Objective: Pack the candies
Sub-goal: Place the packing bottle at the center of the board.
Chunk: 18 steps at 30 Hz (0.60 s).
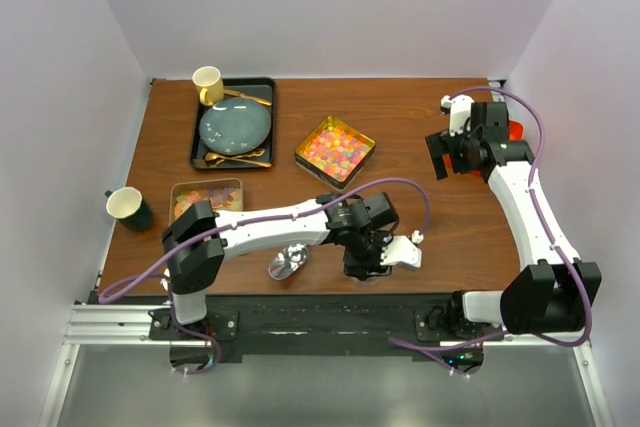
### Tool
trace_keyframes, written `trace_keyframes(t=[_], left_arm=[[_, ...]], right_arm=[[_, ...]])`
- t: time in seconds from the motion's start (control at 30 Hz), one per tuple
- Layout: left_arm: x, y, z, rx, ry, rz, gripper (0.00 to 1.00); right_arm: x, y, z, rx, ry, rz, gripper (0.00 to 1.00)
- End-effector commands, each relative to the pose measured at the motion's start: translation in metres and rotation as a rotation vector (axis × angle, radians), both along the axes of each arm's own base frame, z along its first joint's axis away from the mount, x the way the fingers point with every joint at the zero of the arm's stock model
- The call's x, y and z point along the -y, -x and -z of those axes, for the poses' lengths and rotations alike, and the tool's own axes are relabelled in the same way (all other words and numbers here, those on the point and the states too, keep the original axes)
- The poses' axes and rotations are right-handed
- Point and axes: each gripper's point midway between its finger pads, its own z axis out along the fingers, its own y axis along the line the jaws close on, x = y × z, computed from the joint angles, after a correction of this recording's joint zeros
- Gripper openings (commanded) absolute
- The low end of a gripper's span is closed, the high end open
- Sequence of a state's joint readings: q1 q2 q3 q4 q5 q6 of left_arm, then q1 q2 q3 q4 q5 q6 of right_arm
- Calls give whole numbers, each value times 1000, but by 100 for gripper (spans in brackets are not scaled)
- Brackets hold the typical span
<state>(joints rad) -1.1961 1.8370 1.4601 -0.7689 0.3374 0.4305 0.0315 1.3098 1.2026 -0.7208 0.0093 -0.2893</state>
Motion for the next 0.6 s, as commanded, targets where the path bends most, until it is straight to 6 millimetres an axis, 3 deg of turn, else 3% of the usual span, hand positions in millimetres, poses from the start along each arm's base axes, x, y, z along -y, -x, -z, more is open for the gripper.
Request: trace_keyframes(t=[0.0,0.1,0.13,0.17,0.27,0.33,0.4,0.43,0.5,0.53,0.57], left_arm=[[6,-12,-42,68,74,-36,57],[-10,-33,-79,138,139,-97,62],[-18,-42,-83,146,144,-124,62],[-36,-66,-82,148,130,-197,62],[-80,-109,-81,146,105,-352,65],[-97,-117,-83,150,98,-402,67],[-117,-116,-71,158,60,-444,68],[-130,-109,-53,137,10,-456,68],[-150,-111,-43,117,0,-522,68],[-169,-111,-26,82,-37,-565,67],[-174,-109,-21,64,-41,-581,63]], right_arm=[[0,-5,-7,13,-8,5,99],[-5,-7,-13,17,-25,-21,99],[-7,-7,-15,17,-29,-35,99],[-14,-6,-17,20,-51,-73,99],[-25,-2,-27,61,-64,-178,99],[-30,1,-30,84,-52,-248,99],[-39,5,-29,89,-67,-316,99],[-41,6,-29,94,-71,-330,99],[-45,9,-31,98,-83,-354,98],[-46,9,-31,96,-89,-358,98],[-47,8,-30,93,-93,-356,98]])
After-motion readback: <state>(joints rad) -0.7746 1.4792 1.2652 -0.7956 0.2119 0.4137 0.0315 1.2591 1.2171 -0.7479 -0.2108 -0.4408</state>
